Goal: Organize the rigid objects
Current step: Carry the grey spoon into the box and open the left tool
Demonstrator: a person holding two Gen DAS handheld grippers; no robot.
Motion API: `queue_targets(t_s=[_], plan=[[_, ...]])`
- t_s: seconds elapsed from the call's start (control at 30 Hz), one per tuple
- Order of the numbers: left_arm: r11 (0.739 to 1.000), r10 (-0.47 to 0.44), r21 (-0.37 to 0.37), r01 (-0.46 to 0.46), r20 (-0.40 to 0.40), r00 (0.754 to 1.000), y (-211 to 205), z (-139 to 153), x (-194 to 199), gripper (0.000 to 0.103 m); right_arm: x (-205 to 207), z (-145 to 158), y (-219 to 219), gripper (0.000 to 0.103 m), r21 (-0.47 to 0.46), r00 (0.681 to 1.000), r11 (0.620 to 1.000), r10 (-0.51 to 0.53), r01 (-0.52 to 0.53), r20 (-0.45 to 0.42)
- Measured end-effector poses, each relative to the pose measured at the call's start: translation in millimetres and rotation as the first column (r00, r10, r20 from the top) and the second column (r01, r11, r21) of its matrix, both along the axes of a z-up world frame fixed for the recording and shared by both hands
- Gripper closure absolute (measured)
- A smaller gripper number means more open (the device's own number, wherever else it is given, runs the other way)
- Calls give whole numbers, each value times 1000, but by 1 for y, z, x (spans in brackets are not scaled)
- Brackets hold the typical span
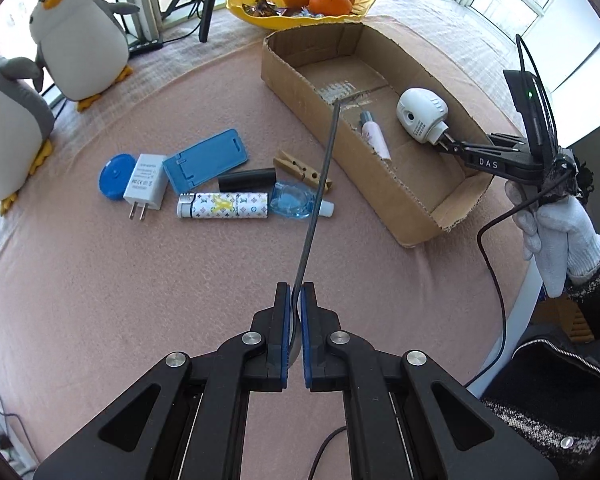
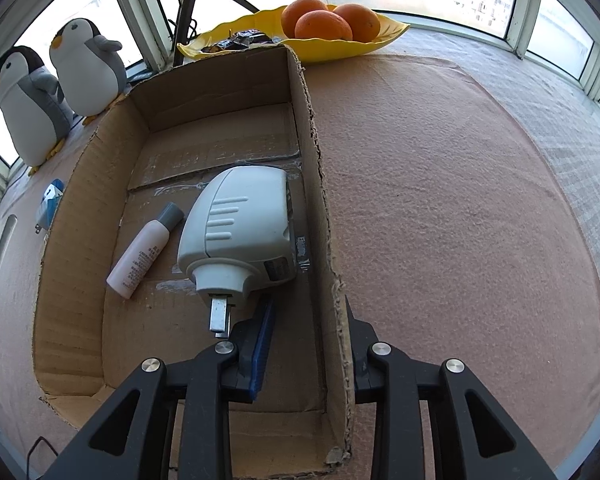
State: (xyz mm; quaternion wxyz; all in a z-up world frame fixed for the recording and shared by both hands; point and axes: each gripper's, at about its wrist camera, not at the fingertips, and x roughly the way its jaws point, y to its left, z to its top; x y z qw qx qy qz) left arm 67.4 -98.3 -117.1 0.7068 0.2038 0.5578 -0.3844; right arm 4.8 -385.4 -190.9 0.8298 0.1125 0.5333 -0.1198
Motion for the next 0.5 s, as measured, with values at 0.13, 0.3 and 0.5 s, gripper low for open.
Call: queue_targets(t_s=[0.13,0.3,0.5], plan=[[999,-20,-26,21,26,999,-35,-1,19,99,-1,0,1,75,-4,1000,1000,1,-1,4],[998,-39,-54,41,35,999,-82,-1,34,99,-2,0,1,75,-6,1000,1000,4,-4,7],[997,-28,-76,31,39,999,-127,-6,44,99,-2,0,1,75,-6,1000,1000,4,-4,8]])
